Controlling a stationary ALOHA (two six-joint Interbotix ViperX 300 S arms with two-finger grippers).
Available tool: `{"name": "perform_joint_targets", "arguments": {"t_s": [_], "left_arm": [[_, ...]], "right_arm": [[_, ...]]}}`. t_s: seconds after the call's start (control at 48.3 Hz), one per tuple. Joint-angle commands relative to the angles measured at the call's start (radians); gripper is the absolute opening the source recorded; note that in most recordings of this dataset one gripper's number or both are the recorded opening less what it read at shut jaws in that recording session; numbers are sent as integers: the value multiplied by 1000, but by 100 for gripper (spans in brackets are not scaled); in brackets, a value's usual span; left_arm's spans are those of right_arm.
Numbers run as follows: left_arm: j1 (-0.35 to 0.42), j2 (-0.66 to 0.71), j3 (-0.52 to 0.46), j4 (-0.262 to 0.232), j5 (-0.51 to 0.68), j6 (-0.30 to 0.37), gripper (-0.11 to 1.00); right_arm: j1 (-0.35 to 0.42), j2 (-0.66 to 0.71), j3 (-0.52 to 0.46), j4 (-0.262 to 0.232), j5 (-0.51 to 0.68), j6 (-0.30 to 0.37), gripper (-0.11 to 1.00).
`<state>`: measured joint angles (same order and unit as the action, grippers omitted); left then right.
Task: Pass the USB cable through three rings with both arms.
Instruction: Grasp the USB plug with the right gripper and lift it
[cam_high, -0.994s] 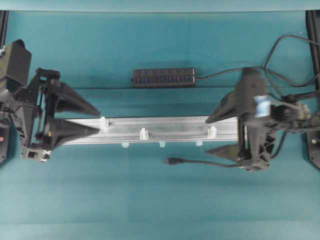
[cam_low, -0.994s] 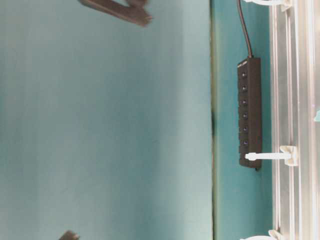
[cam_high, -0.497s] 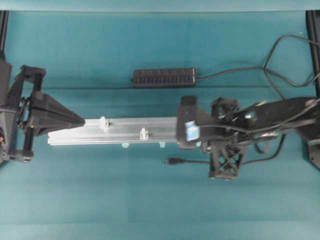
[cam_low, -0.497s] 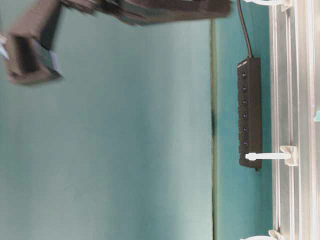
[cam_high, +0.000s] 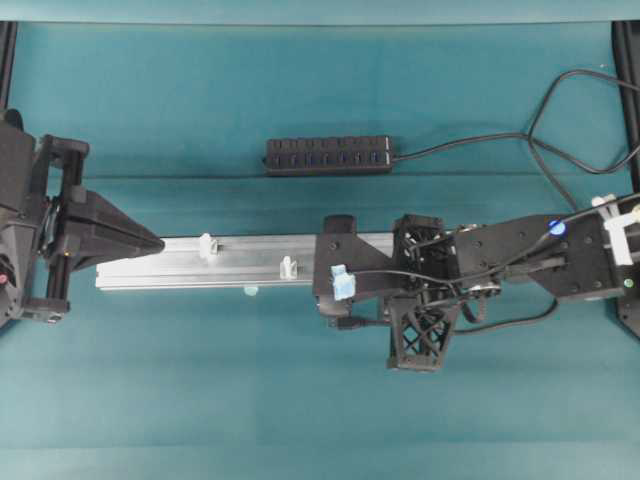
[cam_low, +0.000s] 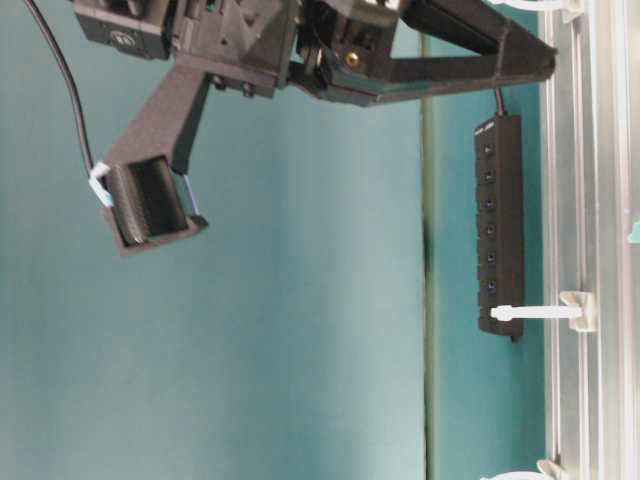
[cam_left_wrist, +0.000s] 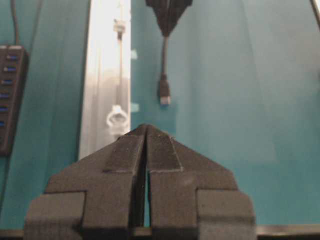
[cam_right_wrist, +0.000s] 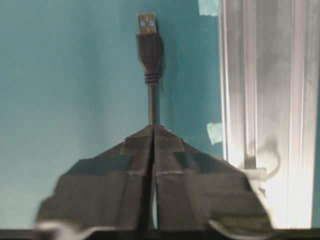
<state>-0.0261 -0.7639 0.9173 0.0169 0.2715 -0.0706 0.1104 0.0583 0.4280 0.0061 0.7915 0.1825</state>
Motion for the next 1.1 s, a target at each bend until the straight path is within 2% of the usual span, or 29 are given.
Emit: {"name": "perform_joint_targets", "arguments": {"t_s": [0.0,0.083,0.166,0.249,0.29,0.435,0.497,0.601,0.746,1.077], "left_arm": [[11,-3,-11,3,-5,2,0],[14,-3,-9,3,-5,3,0],[18,-5,-6,3,-5,3,1],[18,-5,2,3,-5,3,8],[18,-5,3,3,-5,3,14],[23,-5,6,3,-5,3,45],[28,-5,6,3,-5,3,51],[43,-3,9,3,-5,3,50],[46,0,17,3,-5,5,53],[55,2,29,3,-5,3,53]], "right_arm": [[3,12,-17,2,3,12,-2],[3,34,-15,2,-3,15,8],[6,48,-11,0,-9,29,25],[6,57,0,-5,-29,57,49],[6,60,9,-8,-44,71,56],[11,61,51,-11,-120,103,50],[12,66,72,-11,-150,115,46],[18,77,101,-11,-192,140,44],[21,97,110,-12,-215,141,44],[21,133,109,-71,-227,121,44]]}}
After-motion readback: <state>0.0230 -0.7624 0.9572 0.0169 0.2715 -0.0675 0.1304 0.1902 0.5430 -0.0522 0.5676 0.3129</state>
